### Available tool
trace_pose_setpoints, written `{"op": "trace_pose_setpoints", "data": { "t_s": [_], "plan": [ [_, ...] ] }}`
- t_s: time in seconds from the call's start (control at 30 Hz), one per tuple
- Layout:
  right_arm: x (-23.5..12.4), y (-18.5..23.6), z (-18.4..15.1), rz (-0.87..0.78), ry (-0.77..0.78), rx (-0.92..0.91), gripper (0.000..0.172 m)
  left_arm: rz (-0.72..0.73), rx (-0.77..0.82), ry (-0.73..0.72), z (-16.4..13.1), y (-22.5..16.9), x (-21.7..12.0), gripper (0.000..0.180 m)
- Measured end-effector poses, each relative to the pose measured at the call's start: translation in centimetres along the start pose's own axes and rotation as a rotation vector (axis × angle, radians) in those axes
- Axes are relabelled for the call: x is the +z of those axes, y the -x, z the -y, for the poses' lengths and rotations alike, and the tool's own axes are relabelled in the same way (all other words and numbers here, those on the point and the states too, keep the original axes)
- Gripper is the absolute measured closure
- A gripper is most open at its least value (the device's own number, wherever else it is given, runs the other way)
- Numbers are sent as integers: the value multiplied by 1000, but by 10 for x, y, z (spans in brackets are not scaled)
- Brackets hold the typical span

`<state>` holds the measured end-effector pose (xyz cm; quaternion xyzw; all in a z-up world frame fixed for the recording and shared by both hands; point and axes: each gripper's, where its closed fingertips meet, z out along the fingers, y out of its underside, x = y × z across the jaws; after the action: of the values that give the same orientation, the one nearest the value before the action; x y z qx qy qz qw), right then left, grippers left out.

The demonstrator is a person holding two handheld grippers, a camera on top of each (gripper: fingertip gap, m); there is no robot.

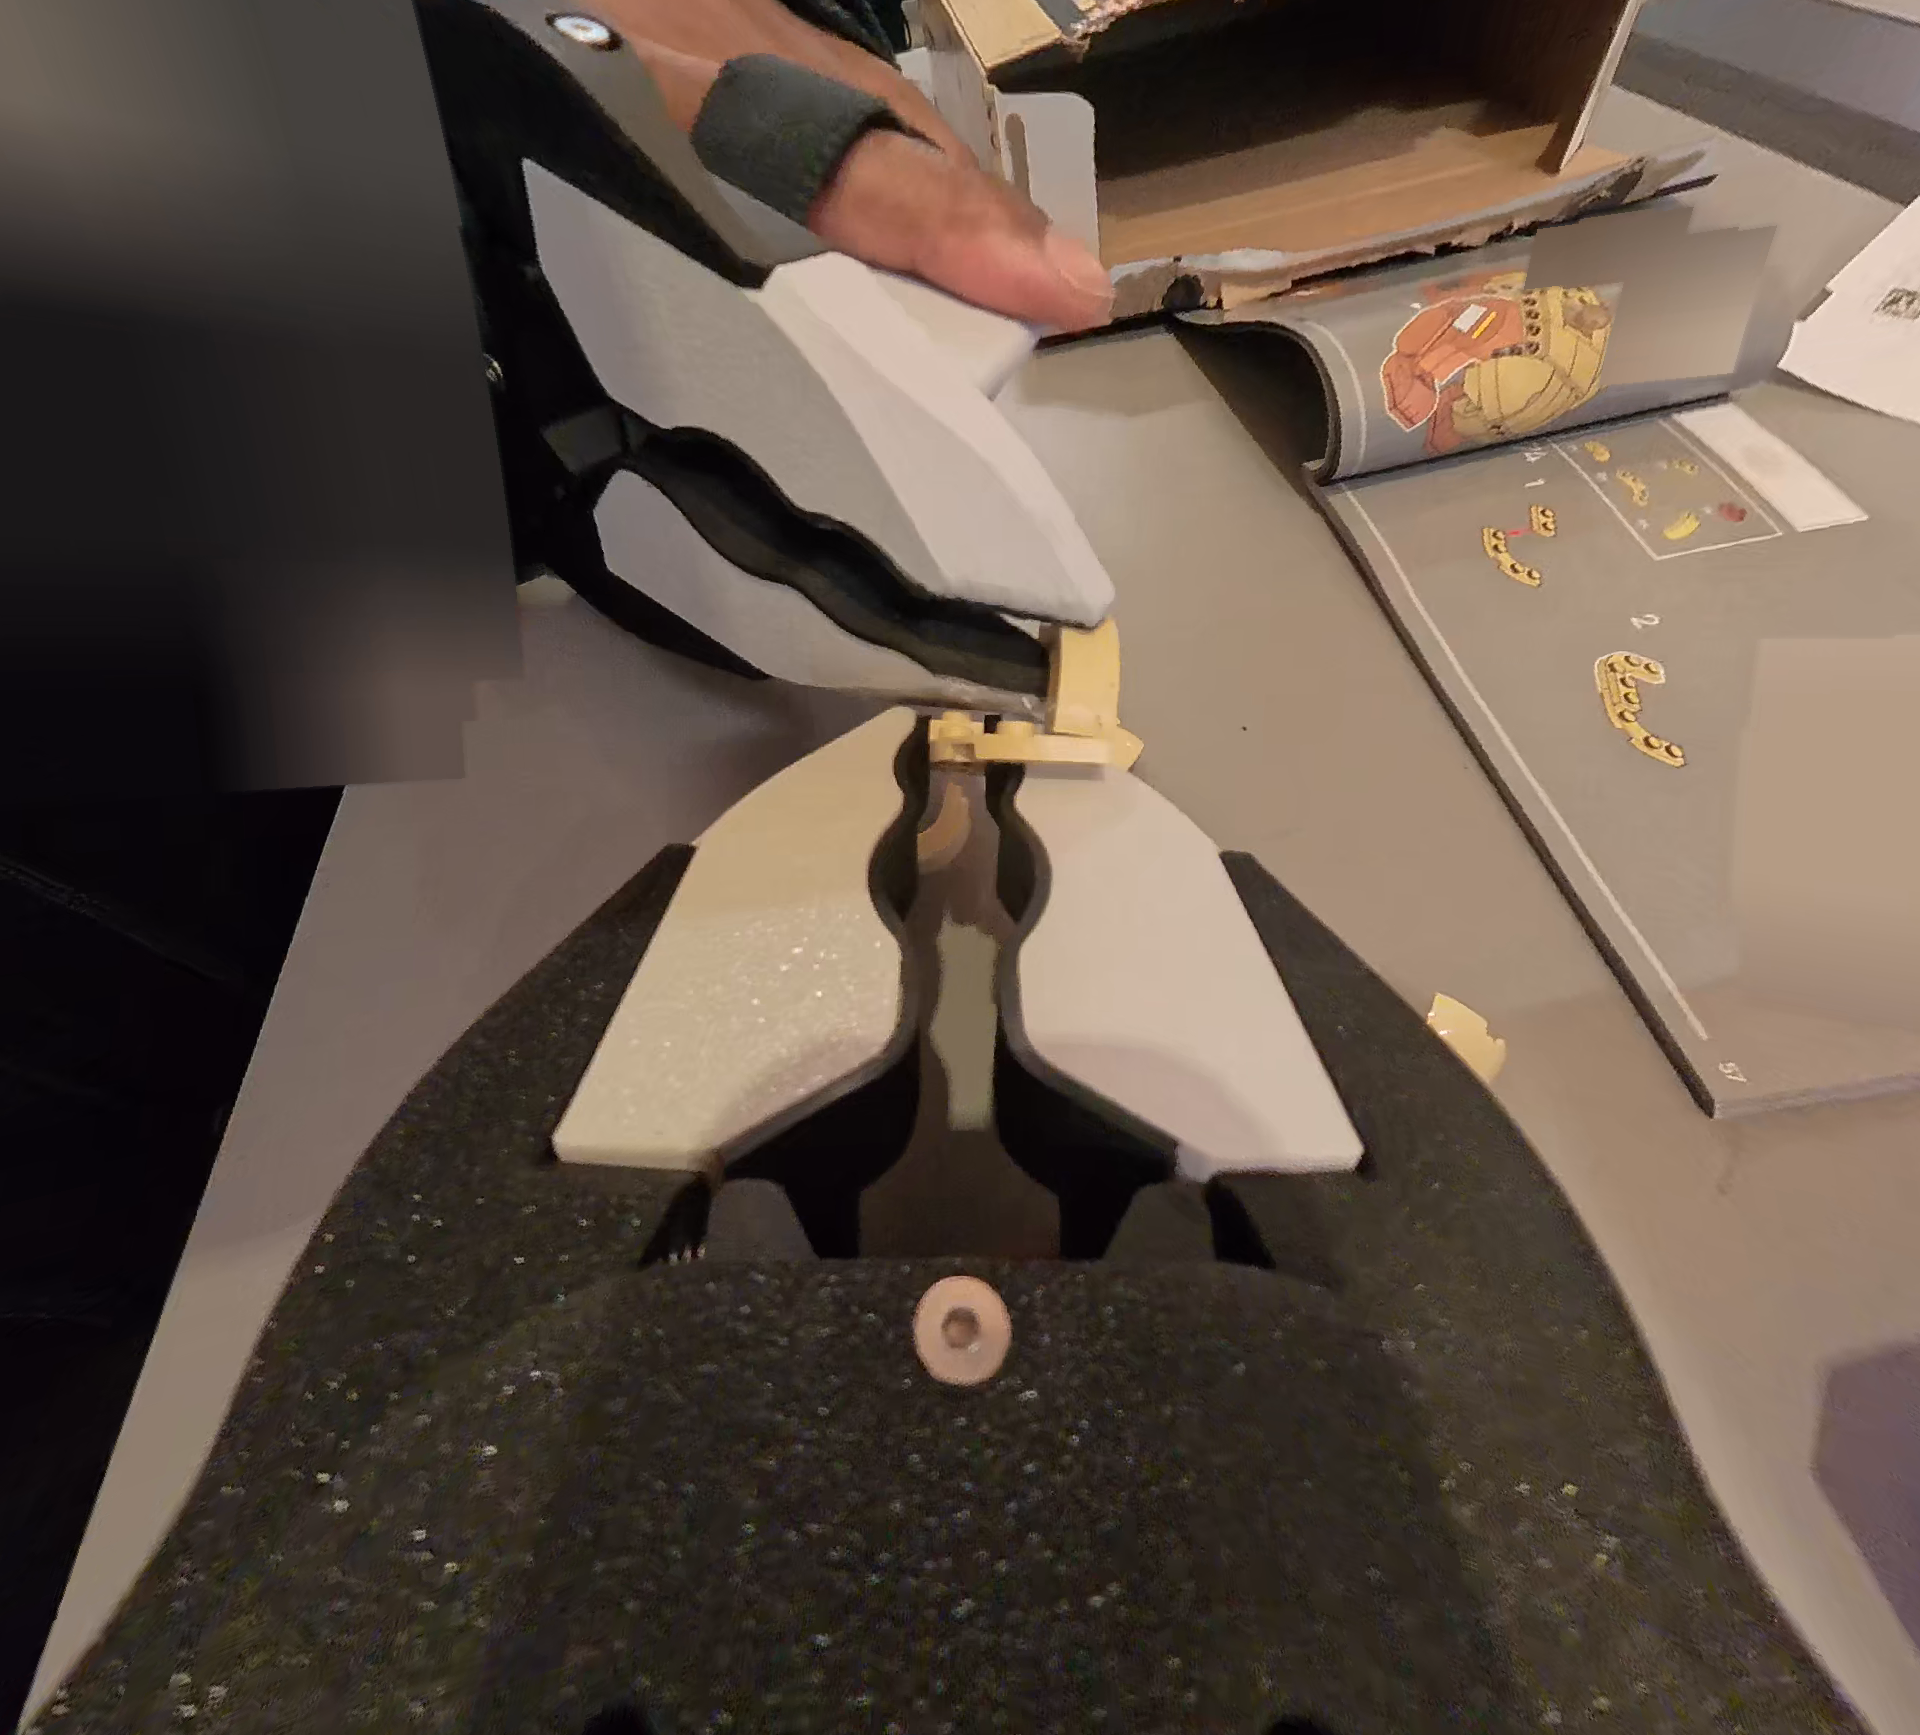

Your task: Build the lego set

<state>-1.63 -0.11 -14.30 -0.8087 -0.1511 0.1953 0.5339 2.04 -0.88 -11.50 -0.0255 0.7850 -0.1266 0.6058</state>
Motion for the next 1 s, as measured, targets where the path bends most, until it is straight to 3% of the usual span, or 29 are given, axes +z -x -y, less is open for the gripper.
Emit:
{"op": "trace_pose_setpoints", "data": {
  "t_s": [0.6,1.0],
  "plan": [
    [-3,5,8,32,-46,-16,163,20,66,-40,6,5,-6,171],
    [-6,21,12,135,-78,-54,163,-30,-27,-139,14,6,-14,172]
  ]
}}
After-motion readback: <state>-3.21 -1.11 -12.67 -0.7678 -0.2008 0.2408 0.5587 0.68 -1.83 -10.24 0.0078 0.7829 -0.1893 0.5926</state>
